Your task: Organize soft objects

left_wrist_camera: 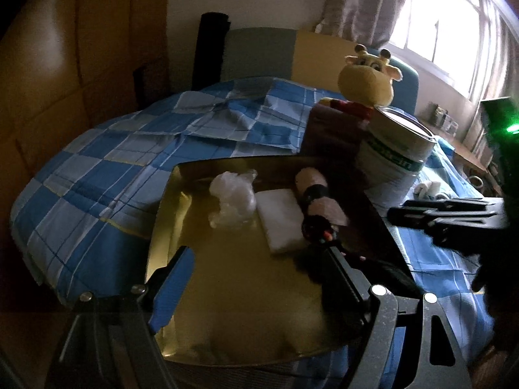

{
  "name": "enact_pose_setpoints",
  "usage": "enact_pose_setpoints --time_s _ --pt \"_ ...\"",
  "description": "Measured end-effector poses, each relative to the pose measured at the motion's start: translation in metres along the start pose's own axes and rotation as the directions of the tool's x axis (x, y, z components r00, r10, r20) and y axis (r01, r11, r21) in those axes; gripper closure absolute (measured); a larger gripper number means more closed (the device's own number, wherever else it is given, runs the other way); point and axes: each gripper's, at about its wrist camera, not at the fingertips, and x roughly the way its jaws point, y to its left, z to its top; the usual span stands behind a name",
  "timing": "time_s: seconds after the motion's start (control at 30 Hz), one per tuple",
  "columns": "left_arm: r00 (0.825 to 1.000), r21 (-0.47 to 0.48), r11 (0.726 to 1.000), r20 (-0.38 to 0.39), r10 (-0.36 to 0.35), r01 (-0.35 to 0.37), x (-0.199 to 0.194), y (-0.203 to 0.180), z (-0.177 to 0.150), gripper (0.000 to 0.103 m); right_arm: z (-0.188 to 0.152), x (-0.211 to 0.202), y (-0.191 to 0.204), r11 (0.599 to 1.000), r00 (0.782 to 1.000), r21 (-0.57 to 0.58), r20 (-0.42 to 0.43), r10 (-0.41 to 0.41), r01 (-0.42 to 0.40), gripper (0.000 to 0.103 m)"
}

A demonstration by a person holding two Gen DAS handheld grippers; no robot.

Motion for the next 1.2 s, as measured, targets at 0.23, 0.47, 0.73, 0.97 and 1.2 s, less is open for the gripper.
enact_pose_setpoints --time_s 0.23,0.47,0.73,0.97,1.2 --pt "1.0 0.055 0.998 -0.001 -0.024 0.024 -0.001 -0.021 0.002 0.021 -0.017 -0.045 -0.047 0.994 0.994 0.102 0.091 -0.056 0.047 0.067" --pt "0.998 0.124 0.991 0.001 -0.056 0.055 -0.002 -0.046 0.004 0.021 -0.041 -0.082 -0.117 0.952 0.975 0.277 0.134 -0.176 0.134 0.067" --pt "0.994 0.222 0.968 -0.012 -0.113 0.113 -0.003 -0.086 0.009 0.021 -0.083 -0.12 -0.214 0.8 0.902 0.529 0.136 -0.409 0.283 0.067" --pt "0.982 0.318 0.929 -0.048 -0.184 0.19 -0.002 -0.136 0.011 0.021 -0.143 -0.142 -0.298 0.562 0.82 0.759 0.066 -0.569 0.329 0.067" --pt "0.957 0.383 0.877 -0.116 -0.266 0.29 0.006 -0.189 0.005 0.021 -0.193 -0.15 -0.34 0.35 0.847 0.919 0.037 -0.53 0.179 0.067"
